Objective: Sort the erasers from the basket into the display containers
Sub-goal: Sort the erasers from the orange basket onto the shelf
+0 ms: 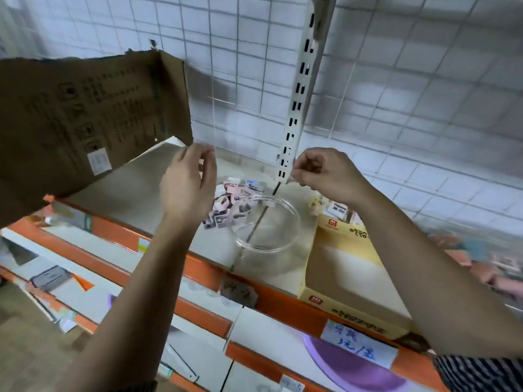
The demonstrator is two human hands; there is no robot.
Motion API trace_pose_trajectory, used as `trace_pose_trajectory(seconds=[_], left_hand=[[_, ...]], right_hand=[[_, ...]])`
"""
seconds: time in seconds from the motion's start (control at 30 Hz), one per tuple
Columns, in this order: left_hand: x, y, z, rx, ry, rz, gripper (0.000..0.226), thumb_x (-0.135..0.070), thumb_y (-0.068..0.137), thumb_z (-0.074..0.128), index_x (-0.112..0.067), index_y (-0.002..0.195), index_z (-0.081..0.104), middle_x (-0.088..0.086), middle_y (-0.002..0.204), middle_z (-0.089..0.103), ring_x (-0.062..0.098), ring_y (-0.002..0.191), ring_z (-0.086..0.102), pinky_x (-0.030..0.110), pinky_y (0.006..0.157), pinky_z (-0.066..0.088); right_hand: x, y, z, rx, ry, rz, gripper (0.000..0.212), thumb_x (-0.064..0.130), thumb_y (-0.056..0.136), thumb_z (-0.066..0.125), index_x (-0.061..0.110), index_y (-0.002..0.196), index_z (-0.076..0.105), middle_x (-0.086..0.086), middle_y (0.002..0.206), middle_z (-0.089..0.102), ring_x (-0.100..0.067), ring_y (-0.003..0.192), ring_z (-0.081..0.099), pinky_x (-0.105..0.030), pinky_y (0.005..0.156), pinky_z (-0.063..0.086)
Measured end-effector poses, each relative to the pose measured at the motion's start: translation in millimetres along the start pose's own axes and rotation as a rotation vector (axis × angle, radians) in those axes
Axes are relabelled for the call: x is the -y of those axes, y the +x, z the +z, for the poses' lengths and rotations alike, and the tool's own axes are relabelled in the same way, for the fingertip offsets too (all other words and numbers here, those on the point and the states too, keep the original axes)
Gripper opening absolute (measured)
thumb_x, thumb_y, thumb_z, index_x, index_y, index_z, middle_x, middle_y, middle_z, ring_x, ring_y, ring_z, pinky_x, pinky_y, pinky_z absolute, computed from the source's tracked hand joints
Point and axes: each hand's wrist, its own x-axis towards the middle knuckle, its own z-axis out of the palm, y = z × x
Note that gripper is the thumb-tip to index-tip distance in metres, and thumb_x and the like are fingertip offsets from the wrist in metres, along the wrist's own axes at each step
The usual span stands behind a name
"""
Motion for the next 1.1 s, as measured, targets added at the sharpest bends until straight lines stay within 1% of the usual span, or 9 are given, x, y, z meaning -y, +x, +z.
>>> trace_pose_trajectory(seconds=[0.17,0.27,0.4,0.5,0.63,0.8,0.9,0.97,1.1], left_hand=[[-88,4,21,0.088,-0.047,0.234,0.028,-0.028,0.095,0.041,-0.014,0.103,0.064,0.007,0.097,0.065,0.029,0.084,0.063,0.042,0.069,0.05],[-146,-13,45,0.174,-0.115,0.356,0.036,-0.033,0.093,0.037,-0.013,0.107,0.064,0.007,0.099,0.066,0.033,0.084,0.062,0.045,0.075,0.05],[-224,-48,76,0.248,-0.219,0.45,0.039,-0.034,0.093,0.036,-0.013,0.109,0.065,0.006,0.101,0.066,0.032,0.086,0.062,0.042,0.075,0.049],[-283,-77,98,0.321,-0.257,0.514,0.041,-0.036,0.093,0.033,-0.014,0.108,0.064,0.005,0.099,0.066,0.032,0.088,0.062,0.041,0.074,0.047],[-353,-114,124,0.408,-0.309,0.584,0.044,-0.039,0.092,0.03,-0.016,0.108,0.063,0.004,0.1,0.067,0.03,0.089,0.062,0.04,0.075,0.046],[-427,-162,156,0.496,-0.359,0.623,0.045,-0.042,0.091,0.029,-0.017,0.106,0.064,0.003,0.098,0.067,0.029,0.09,0.064,0.04,0.075,0.049],[-458,-186,177,0.526,-0.383,0.616,0.04,-0.04,0.094,0.032,-0.017,0.104,0.064,0.003,0.093,0.067,0.027,0.086,0.064,0.041,0.074,0.05],[-474,-198,188,0.535,-0.384,0.619,0.035,-0.036,0.096,0.037,-0.015,0.105,0.064,0.003,0.094,0.068,0.025,0.084,0.064,0.041,0.074,0.051],[-494,-208,206,0.548,-0.397,0.608,0.027,-0.031,0.098,0.044,-0.014,0.109,0.063,0.005,0.099,0.068,0.025,0.089,0.065,0.043,0.08,0.052]], right_hand=[[-20,-64,-53,-0.24,0.02,0.114,0.005,0.017,0.085,0.068,0.017,0.08,0.067,0.002,0.073,0.068,-0.015,0.069,0.063,-0.025,0.065,0.049],[-42,-112,-82,-0.412,-0.065,0.176,0.005,0.015,0.084,0.068,0.017,0.079,0.067,0.007,0.069,0.065,-0.007,0.063,0.057,-0.023,0.067,0.047],[-74,-172,-117,-0.559,-0.169,0.257,0.004,0.014,0.083,0.069,0.017,0.08,0.068,0.011,0.067,0.063,-0.005,0.061,0.055,-0.03,0.07,0.05],[-92,-216,-149,-0.629,-0.215,0.3,0.005,0.016,0.084,0.07,0.02,0.086,0.069,0.013,0.071,0.065,0.001,0.064,0.058,-0.023,0.069,0.049],[-109,-273,-197,-0.699,-0.294,0.321,0.008,0.016,0.085,0.07,0.019,0.092,0.072,0.011,0.078,0.069,-0.001,0.07,0.063,-0.014,0.071,0.048],[-144,-339,-261,-0.737,-0.357,0.382,0.006,0.013,0.084,0.069,0.018,0.085,0.073,0.017,0.069,0.064,0.006,0.063,0.06,-0.008,0.065,0.044],[-166,-365,-295,-0.723,-0.376,0.469,0.009,0.012,0.085,0.067,0.018,0.083,0.073,0.008,0.069,0.067,-0.004,0.066,0.062,-0.008,0.064,0.041],[-183,-377,-315,-0.662,-0.417,0.519,0.009,0.012,0.086,0.065,0.015,0.085,0.074,0.002,0.077,0.071,-0.007,0.071,0.063,-0.007,0.063,0.041],[-221,-386,-342,-0.422,-0.489,0.628,0.01,0.018,0.087,0.07,0.013,0.093,0.075,0.002,0.088,0.069,-0.009,0.082,0.058,-0.01,0.06,0.037]])
